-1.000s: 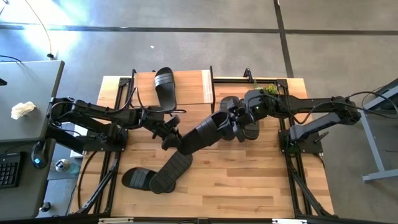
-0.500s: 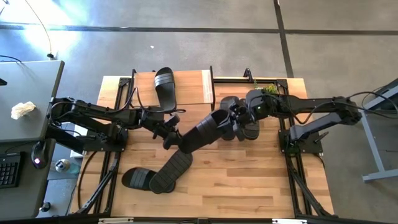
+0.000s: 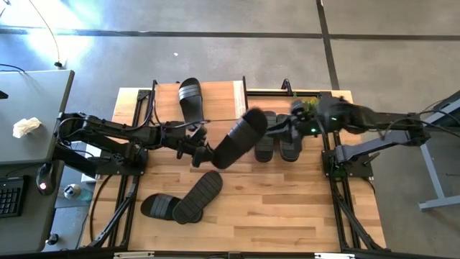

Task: Pick and place slides into the shelf
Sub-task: Put the black slipper on the shelf

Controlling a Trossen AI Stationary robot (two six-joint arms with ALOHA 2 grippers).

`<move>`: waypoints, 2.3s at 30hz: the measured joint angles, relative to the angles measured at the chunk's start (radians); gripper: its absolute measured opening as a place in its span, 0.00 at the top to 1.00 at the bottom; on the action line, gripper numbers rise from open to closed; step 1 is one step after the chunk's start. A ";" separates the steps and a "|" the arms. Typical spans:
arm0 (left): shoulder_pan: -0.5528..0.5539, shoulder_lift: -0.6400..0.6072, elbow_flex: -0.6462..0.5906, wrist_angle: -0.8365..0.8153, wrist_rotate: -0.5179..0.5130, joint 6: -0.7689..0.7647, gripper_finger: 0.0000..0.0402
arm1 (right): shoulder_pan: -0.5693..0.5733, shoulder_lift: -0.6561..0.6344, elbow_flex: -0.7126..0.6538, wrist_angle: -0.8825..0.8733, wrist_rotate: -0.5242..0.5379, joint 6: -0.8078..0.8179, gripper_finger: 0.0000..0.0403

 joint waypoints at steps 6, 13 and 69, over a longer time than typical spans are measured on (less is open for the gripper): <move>0.000 0.000 0.000 0.133 -0.158 -0.024 0.86 | 0.204 -0.094 -0.034 -0.011 0.435 0.026 0.66; 0.000 0.000 0.001 0.221 -0.260 -0.025 0.86 | 0.359 -0.122 -0.386 0.335 0.622 0.208 0.66; 0.001 0.000 0.002 0.301 -0.491 -0.004 0.86 | -0.067 0.409 -0.356 1.148 0.179 0.152 0.72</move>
